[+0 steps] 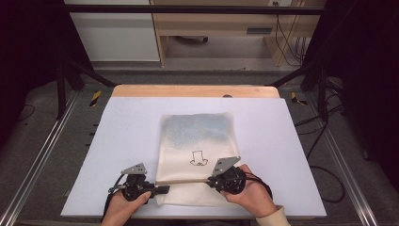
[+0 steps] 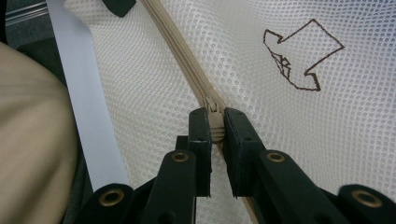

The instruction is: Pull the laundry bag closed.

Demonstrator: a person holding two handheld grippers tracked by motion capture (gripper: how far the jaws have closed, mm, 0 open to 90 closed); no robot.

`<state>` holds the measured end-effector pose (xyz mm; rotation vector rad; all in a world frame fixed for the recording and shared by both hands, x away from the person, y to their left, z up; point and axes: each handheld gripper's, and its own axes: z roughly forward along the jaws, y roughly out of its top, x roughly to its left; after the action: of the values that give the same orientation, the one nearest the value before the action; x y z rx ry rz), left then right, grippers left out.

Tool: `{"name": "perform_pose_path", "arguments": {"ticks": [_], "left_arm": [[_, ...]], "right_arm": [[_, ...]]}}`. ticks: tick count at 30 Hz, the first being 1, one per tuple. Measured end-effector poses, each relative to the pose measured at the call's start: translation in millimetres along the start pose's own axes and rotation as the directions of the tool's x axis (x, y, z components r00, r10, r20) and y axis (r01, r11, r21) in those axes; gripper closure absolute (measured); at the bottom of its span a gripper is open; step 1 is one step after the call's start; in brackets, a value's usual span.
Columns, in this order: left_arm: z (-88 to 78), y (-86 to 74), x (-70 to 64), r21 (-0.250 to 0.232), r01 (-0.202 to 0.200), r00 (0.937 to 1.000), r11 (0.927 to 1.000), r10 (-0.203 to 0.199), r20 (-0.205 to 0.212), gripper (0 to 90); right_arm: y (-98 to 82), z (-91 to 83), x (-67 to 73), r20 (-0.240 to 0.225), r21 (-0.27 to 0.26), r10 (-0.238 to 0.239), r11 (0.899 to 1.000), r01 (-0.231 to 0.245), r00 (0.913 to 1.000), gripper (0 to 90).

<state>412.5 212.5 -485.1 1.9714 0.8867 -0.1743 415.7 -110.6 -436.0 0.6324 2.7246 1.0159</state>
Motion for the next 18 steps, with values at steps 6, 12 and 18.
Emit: {"name": "perform_pose_path", "arguments": {"ticks": [6, 12, 18], "left_arm": [[-0.1, 0.0, -0.2, 0.0, 0.0, 1.0, 1.0, 0.0, 0.0, 84.2], [0.0, 0.0, -0.2, 0.001, -0.001, 1.0, 1.0, 0.001, 0.0, 84.2], [0.3, -0.1, -0.3, 0.003, -0.001, 1.0, 1.0, 0.001, 0.001, 84.2]], "right_arm": [[-2.6, -1.3, 0.3, 0.001, -0.002, 0.004, 1.0, -0.004, 1.0, 81.9], [-5.2, -3.3, 0.4, 0.001, -0.005, 0.005, 1.0, -0.005, 1.0, 81.9], [-7.3, -4.5, 1.0, 0.001, -0.01, 0.005, 1.0, -0.005, 1.0, 81.9]]}}
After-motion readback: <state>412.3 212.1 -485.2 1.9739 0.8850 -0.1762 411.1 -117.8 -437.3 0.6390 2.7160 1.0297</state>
